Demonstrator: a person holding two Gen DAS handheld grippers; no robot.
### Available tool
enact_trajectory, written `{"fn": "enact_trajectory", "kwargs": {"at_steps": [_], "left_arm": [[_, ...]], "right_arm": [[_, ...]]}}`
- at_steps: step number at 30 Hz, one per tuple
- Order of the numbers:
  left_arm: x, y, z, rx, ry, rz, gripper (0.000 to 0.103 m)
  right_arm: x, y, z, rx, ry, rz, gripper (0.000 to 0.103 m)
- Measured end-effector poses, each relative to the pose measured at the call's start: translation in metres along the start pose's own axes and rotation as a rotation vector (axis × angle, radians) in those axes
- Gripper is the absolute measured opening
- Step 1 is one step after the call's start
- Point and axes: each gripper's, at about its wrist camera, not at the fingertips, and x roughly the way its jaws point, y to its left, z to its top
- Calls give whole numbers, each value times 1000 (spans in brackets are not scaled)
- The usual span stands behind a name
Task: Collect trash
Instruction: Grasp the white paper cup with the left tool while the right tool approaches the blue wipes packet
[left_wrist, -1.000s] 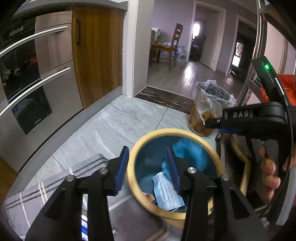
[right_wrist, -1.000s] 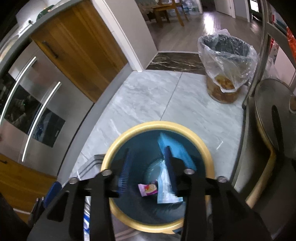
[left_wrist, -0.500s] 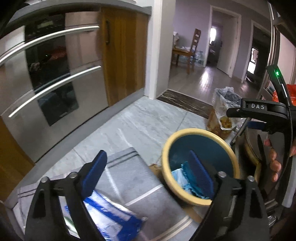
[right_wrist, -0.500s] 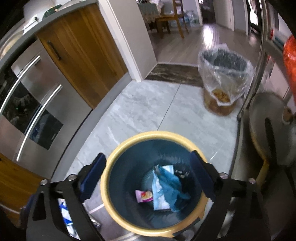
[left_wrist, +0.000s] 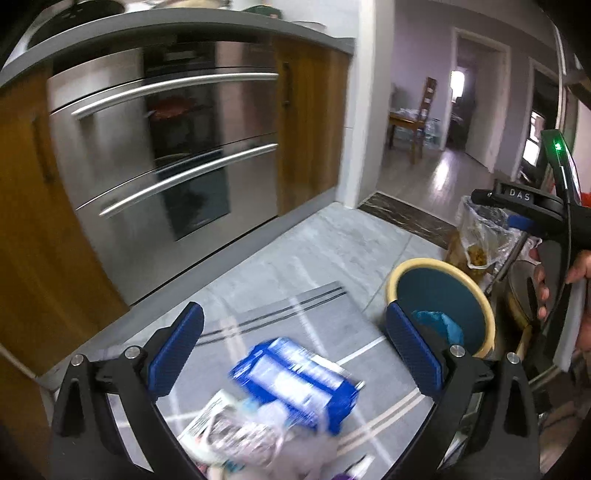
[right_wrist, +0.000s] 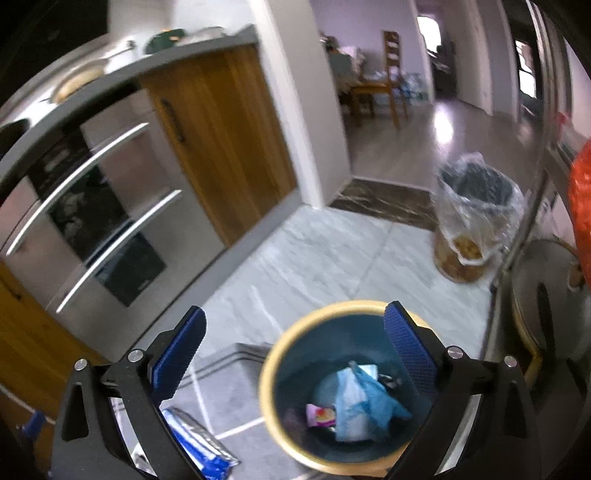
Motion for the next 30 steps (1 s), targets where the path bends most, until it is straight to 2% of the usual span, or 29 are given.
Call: {"fn": "enact_trajectory", "kwargs": {"at_steps": [4, 7, 17, 24, 30], "left_arm": [[-18, 37, -22, -99, 13, 35, 97], [-19, 58, -38, -166, 33, 65, 97], [-20, 99, -61, -187, 57, 131, 97], [-2, 124, -86, -216, 137, 181, 97], [13, 139, -103, -256, 219, 197, 97]], "right_arm": [[-5, 28, -7, -67, -21, 53, 97], [-2, 45, -16, -93, 2, 92, 97], [16, 102, -52, -199, 110, 99, 97], [30, 132, -77, -205, 212, 149, 97], [45, 153, -102, -290, 270, 123, 97]]}}
